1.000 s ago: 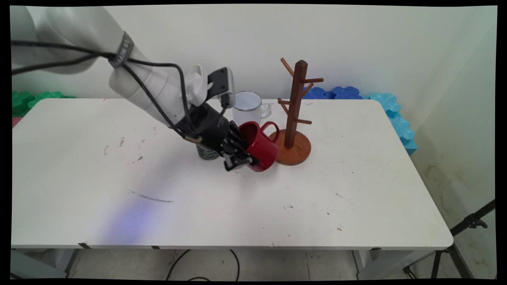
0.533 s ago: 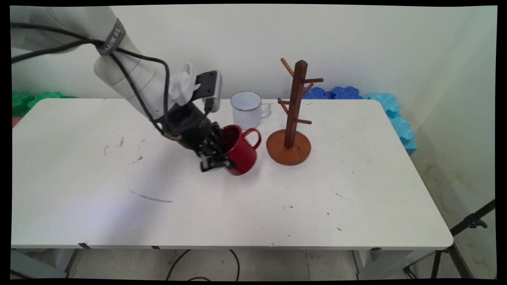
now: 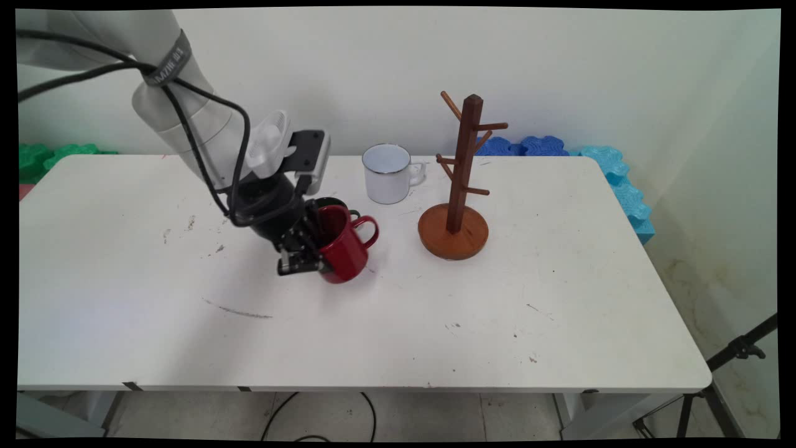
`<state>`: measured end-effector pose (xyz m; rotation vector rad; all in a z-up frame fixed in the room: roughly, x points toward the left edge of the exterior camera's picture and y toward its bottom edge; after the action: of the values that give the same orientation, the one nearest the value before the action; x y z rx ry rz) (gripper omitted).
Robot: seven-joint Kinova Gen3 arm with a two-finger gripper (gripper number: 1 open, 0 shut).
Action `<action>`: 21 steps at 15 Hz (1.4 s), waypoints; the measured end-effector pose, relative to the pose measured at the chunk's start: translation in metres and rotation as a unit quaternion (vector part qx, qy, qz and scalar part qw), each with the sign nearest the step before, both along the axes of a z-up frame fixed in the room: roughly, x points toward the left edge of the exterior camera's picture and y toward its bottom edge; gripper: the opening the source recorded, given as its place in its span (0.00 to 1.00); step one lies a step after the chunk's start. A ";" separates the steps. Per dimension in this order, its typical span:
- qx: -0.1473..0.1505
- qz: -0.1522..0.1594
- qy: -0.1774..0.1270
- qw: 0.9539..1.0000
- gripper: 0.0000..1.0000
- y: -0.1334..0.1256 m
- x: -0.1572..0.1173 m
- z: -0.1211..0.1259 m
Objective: Place the picked object on the table
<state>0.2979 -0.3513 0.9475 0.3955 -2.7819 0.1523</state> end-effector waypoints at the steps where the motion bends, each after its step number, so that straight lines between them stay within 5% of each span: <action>1: 0.002 -0.005 -0.009 1.000 0.00 0.000 0.001 -0.002; 9: 0.008 -0.044 -0.056 0.997 0.00 -0.002 0.005 -0.026; 21: 0.003 -0.055 -0.073 0.996 0.00 -0.008 -0.001 -0.065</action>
<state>0.2967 -0.3595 0.8826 0.2403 -2.9394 0.1530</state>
